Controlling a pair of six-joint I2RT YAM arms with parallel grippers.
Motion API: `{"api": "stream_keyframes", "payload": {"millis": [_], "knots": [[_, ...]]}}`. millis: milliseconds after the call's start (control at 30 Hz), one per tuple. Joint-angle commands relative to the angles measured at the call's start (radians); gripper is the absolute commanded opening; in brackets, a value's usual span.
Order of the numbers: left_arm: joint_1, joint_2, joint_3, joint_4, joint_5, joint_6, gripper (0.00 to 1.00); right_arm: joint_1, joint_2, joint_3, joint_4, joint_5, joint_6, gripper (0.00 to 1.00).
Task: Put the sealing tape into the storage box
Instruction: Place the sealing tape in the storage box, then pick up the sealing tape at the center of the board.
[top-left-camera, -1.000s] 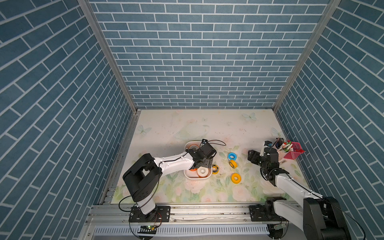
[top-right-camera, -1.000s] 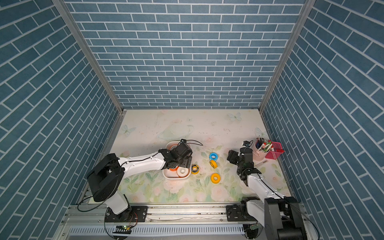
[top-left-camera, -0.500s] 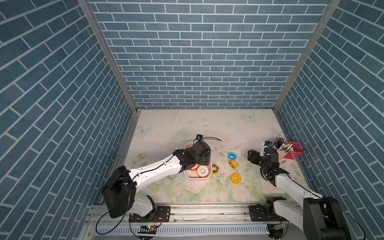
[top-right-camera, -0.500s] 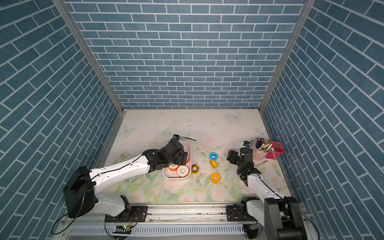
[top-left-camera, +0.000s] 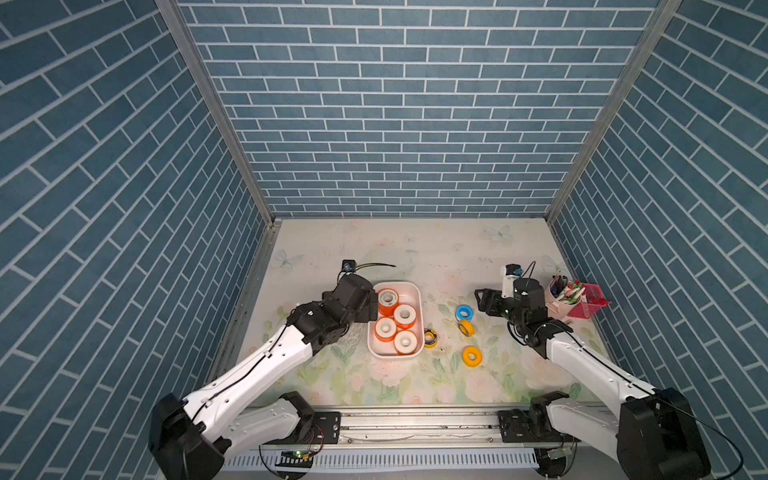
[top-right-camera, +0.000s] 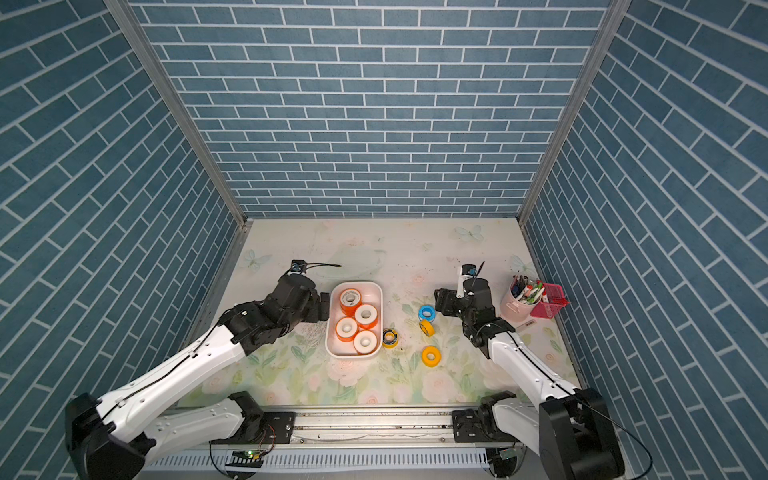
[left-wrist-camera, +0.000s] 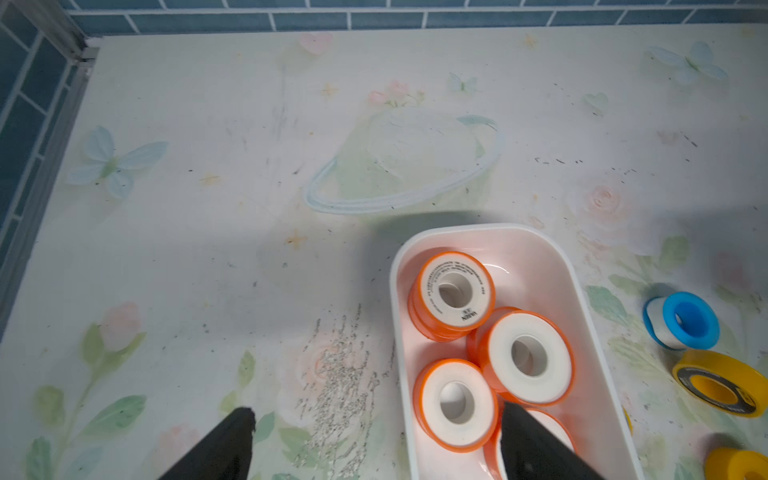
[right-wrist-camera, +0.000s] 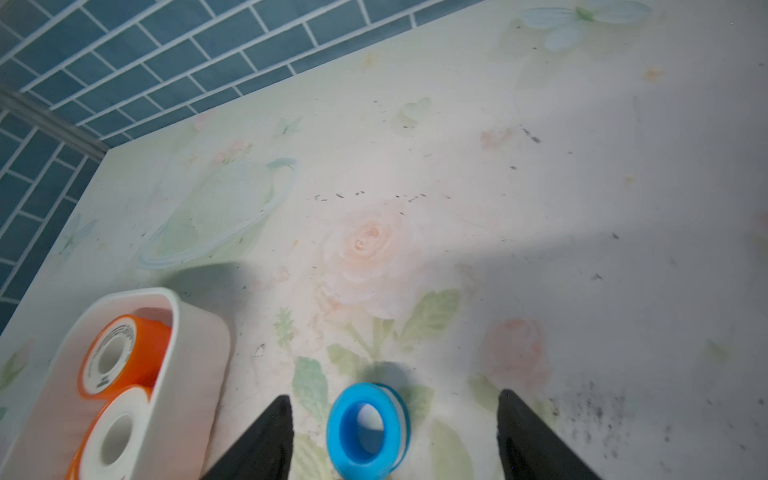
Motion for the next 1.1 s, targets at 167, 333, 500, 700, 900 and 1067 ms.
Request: {"api": "stream_keyframes", "payload": {"millis": [167,333,500,700,900,1067], "knots": [[0.037,-0.078,-0.063,0.041,0.065,0.074,0.96,0.168,0.18,0.15,-0.317,0.013,-0.106,0.77],[0.039,-0.084,-0.077,0.059,0.091,0.085,0.96,0.245,0.214,0.157,-0.357,0.089,-0.098,0.77],[0.068,-0.077,-0.077,0.062,0.113,0.093,0.96,0.292,0.266,0.172,-0.408,0.175,-0.09,0.76],[0.072,-0.087,-0.082,0.07,0.119,0.096,0.96,0.315,0.309,0.175,-0.41,0.21,-0.084,0.65],[0.072,-0.085,-0.083,0.067,0.113,0.094,0.96,0.332,0.308,0.176,-0.408,0.206,-0.077,0.5],[0.073,-0.077,-0.082,0.063,0.107,0.09,0.96,0.342,0.3,0.178,-0.405,0.197,-0.077,0.32]]}}
